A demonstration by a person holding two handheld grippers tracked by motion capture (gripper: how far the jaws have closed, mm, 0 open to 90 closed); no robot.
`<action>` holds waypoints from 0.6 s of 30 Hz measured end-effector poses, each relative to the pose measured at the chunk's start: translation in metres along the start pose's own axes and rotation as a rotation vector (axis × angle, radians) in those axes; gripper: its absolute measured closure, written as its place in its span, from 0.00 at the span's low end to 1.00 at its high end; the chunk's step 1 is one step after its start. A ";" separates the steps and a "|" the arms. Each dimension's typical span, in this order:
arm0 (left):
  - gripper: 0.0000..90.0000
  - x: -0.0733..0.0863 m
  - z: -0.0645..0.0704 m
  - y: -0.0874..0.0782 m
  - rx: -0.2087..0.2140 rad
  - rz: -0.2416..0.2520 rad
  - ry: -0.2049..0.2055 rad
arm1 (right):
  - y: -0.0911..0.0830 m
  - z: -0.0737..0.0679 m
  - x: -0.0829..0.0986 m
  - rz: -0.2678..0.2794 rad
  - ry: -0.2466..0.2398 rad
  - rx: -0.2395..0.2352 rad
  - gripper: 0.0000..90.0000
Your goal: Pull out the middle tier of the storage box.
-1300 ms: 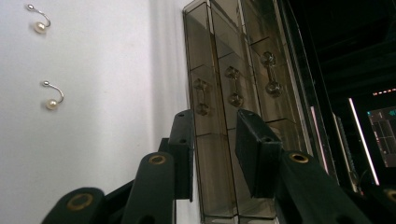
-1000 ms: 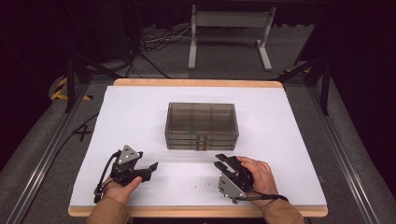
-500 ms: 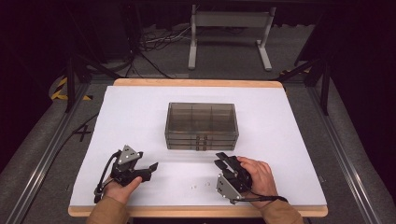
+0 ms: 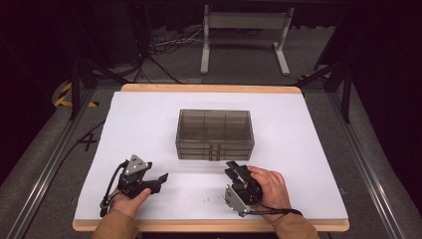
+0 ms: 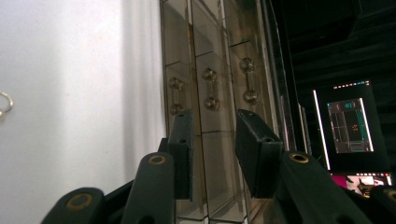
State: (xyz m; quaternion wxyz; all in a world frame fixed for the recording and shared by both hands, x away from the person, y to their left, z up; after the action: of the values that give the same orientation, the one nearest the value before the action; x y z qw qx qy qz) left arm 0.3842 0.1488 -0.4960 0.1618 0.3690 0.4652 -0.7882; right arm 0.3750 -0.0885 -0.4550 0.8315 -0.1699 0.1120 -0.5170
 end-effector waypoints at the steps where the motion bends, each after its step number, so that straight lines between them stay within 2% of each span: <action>1: 0.32 0.000 0.000 0.000 0.001 0.001 -0.001 | 0.000 0.001 0.000 0.000 0.001 0.001 0.75; 18: 0.32 0.000 -0.001 0.000 -0.005 -0.001 -0.004 | 0.012 0.004 -0.007 -0.031 -0.029 -0.009 0.75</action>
State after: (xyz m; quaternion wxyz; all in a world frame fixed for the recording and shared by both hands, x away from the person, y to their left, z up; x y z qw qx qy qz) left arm 0.3842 0.1498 -0.4965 0.1634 0.3668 0.4668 -0.7879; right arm 0.3835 -0.0770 -0.4560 0.8240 -0.1830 0.0996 -0.5269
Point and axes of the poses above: each handheld gripper's, and its own axes: y roughly forward along the jaws, x roughly out of its underside, z roughly to its right, the point moved 10 cm from there along y, roughly forward along the jaws, and after that the axes turned 15 degrees about -y, right-handed, at the moved point
